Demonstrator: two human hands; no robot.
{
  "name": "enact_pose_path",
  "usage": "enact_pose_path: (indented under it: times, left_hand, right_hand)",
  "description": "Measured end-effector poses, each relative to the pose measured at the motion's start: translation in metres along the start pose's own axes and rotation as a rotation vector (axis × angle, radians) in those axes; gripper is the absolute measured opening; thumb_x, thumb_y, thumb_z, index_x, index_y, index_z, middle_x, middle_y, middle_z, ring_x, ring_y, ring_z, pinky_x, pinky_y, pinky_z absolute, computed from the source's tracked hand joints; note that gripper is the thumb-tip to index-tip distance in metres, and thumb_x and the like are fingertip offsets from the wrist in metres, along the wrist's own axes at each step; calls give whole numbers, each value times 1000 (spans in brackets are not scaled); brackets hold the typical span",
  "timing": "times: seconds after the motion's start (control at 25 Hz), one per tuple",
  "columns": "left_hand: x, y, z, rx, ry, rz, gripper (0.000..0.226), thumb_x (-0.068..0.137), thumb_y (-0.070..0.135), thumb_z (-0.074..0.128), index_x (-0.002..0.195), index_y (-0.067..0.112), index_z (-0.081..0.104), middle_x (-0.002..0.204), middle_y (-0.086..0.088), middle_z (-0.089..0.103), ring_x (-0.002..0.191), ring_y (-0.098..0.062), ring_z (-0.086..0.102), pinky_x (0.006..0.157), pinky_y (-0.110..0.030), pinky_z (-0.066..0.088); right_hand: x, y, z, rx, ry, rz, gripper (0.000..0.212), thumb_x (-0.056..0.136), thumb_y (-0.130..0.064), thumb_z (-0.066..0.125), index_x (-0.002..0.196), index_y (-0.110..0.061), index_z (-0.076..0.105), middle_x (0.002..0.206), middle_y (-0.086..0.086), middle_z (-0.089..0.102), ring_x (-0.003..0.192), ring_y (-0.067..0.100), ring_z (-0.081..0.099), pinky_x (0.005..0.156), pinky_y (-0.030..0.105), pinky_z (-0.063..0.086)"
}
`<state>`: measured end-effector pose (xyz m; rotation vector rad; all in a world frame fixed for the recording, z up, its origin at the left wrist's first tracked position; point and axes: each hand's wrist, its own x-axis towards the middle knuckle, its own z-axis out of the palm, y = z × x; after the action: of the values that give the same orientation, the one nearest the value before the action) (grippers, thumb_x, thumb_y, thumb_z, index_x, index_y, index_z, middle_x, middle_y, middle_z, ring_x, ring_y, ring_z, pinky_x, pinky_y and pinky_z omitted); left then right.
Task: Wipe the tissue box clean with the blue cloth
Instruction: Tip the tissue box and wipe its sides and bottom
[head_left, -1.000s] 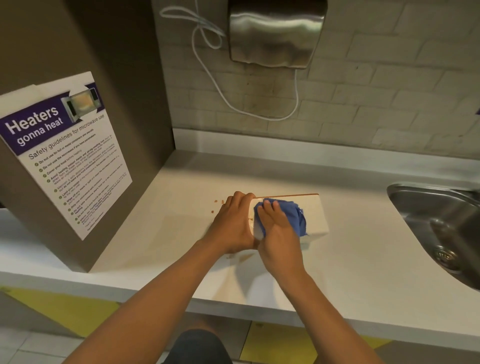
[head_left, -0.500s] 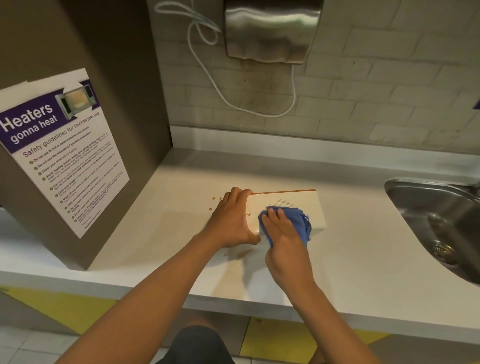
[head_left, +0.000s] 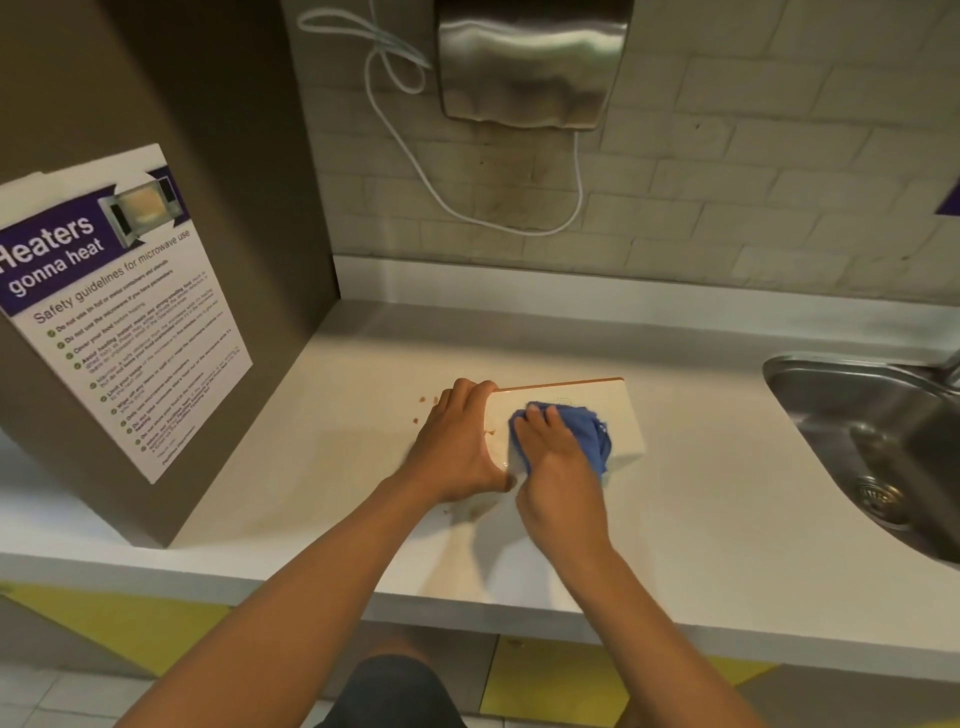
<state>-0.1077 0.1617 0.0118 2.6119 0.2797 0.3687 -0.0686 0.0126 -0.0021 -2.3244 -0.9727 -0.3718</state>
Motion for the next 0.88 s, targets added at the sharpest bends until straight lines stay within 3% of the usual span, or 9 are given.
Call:
enact_pose_path:
  times: [0.12, 0.2, 0.36, 0.48, 0.64, 0.88]
  left_hand:
    - [-2, 0, 0, -9, 0, 18, 103, 55, 48, 89, 141, 28, 34, 130, 8, 35, 113, -14, 38, 87, -27, 41]
    - [-4, 1, -1, 4, 10, 35, 104, 54, 46, 90, 139, 27, 35, 127, 8, 35, 108, -10, 35, 84, -24, 37]
    - [-7, 2, 2, 1, 31, 21, 105, 53, 45, 91, 140, 26, 35, 126, 9, 33, 108, -10, 33, 85, -24, 33]
    - [-5, 2, 3, -7, 34, 4, 106, 54, 46, 90, 141, 25, 35, 128, 8, 34, 113, -15, 37, 88, -25, 35]
    - [-6, 1, 2, -21, 21, 25, 106, 55, 46, 91, 143, 26, 34, 130, 7, 35, 110, -11, 34, 88, -24, 35]
    - [-11, 1, 5, -3, 62, 37, 104, 52, 44, 90, 141, 26, 38, 124, 8, 34, 111, -15, 35, 88, -26, 33]
  right_hand:
    - [-23, 3, -6, -29, 53, -81, 50, 68, 10, 51, 117, 3, 64, 121, 16, 64, 116, 33, 58, 106, 43, 39]
    - [-21, 18, -17, -1, 94, -35, 50, 70, 17, 59, 118, 2, 63, 121, 16, 64, 116, 34, 58, 105, 40, 38]
    - [10, 30, -15, -4, 72, 120, 44, 81, 7, 60, 124, 0, 60, 129, 16, 59, 124, 35, 52, 103, 49, 43]
    - [4, 9, 1, 67, 16, 58, 48, 77, 2, 48, 124, 3, 59, 129, 18, 58, 125, 37, 50, 103, 53, 41]
    - [-28, 9, -14, -39, 36, -30, 55, 65, 16, 63, 119, 1, 63, 123, 14, 63, 119, 33, 56, 107, 41, 37]
    - [-7, 54, -42, -98, 60, 178, 56, 75, 16, 56, 126, -7, 59, 130, 9, 57, 125, 30, 49, 93, 48, 50]
